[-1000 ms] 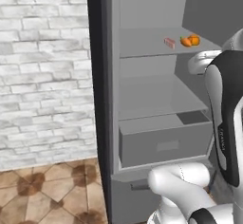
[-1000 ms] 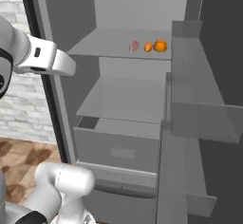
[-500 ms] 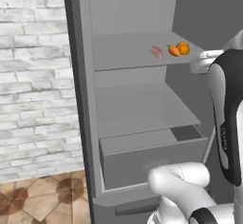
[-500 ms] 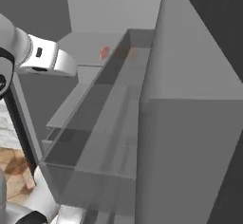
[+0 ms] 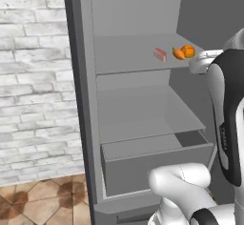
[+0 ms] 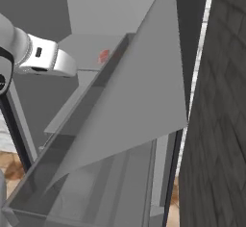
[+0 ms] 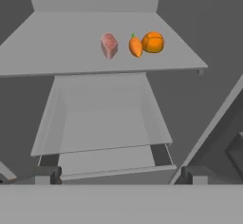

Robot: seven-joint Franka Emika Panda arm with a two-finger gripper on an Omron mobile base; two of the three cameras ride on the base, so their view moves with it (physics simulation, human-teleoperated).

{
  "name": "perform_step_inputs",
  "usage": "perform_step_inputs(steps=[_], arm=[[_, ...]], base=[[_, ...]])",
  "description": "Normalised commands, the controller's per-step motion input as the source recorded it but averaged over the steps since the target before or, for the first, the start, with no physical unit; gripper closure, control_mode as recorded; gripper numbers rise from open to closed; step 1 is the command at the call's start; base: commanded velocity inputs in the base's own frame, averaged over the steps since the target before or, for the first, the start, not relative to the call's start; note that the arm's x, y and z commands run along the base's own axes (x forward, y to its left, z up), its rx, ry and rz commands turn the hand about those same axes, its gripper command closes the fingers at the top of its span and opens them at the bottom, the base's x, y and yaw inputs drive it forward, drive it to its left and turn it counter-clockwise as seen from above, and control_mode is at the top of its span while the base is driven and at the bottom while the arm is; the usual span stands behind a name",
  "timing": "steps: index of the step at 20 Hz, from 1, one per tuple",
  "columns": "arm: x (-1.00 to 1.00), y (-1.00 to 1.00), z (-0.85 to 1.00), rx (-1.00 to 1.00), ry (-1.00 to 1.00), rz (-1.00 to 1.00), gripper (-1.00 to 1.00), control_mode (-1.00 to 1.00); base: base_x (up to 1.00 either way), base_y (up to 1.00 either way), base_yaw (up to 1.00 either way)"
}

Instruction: Open the fridge, remove the orange, carrot, and steak, and place them on any counter.

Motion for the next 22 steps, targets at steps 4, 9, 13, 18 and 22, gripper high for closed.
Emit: perform_step_inputs(steps=[4, 9, 13, 18, 22], arm=[[0.00, 0.00, 0.00, 0.00, 0.00, 0.00, -1.00, 1.00], [0.55, 0.00, -0.01, 0.01, -0.01, 0.00, -1.00, -1.00], [0.50, 0.00, -0.03, 0.02, -0.05, 0.00, -1.00, -1.00], [0.46, 0.00, -0.09, 0.04, -0.02, 0.00, -1.00, -1.00], [0.41, 0.00, -0.22, 0.06, 0.00, 0.00, -1.00, -1.00]], base=[[0.56, 0.01, 0.00], [0.00, 0.00, 0.00], [0.00, 0.00, 0.00], [0.00, 0.00, 0.00], [0.00, 0.00, 0.00]])
